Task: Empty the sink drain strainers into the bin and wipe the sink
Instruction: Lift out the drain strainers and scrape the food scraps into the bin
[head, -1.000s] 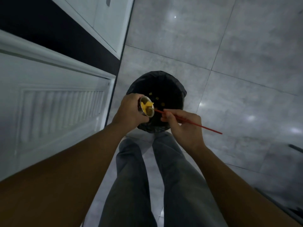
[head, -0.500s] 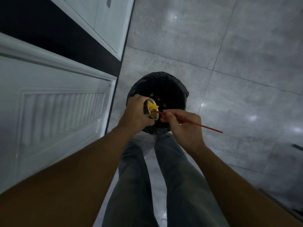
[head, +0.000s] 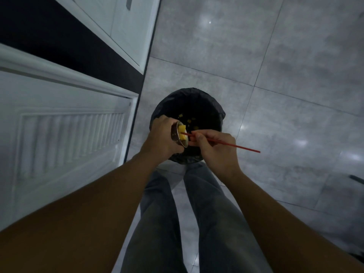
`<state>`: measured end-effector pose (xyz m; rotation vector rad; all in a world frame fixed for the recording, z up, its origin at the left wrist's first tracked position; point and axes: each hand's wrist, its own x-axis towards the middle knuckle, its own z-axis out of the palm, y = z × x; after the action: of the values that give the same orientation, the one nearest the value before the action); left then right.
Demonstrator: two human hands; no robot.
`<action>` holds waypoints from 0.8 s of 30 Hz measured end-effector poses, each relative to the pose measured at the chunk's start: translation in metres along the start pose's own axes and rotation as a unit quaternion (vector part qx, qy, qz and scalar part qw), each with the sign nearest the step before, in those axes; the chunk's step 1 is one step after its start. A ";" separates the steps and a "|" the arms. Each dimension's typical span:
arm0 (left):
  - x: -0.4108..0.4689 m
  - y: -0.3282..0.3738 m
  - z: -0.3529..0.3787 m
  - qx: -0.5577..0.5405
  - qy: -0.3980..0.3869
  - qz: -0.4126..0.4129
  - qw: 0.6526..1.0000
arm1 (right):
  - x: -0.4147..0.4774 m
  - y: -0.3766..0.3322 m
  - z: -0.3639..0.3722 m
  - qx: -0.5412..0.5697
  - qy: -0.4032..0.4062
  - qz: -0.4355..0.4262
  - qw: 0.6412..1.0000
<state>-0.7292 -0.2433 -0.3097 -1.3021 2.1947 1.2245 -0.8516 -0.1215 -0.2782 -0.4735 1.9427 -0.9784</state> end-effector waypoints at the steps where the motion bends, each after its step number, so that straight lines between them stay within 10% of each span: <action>1: -0.001 -0.002 0.001 -0.003 0.002 -0.004 1.000 | 0.001 0.001 -0.001 0.005 0.001 0.002 1.000; 24: -0.003 -0.007 -0.002 -0.008 0.006 0.004 1.000 | 0.005 0.008 -0.017 0.106 -0.045 0.113 0.987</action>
<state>-0.7216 -0.2442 -0.3100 -1.3123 2.2052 1.2419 -0.8681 -0.1122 -0.2824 -0.1685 1.7452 -0.9841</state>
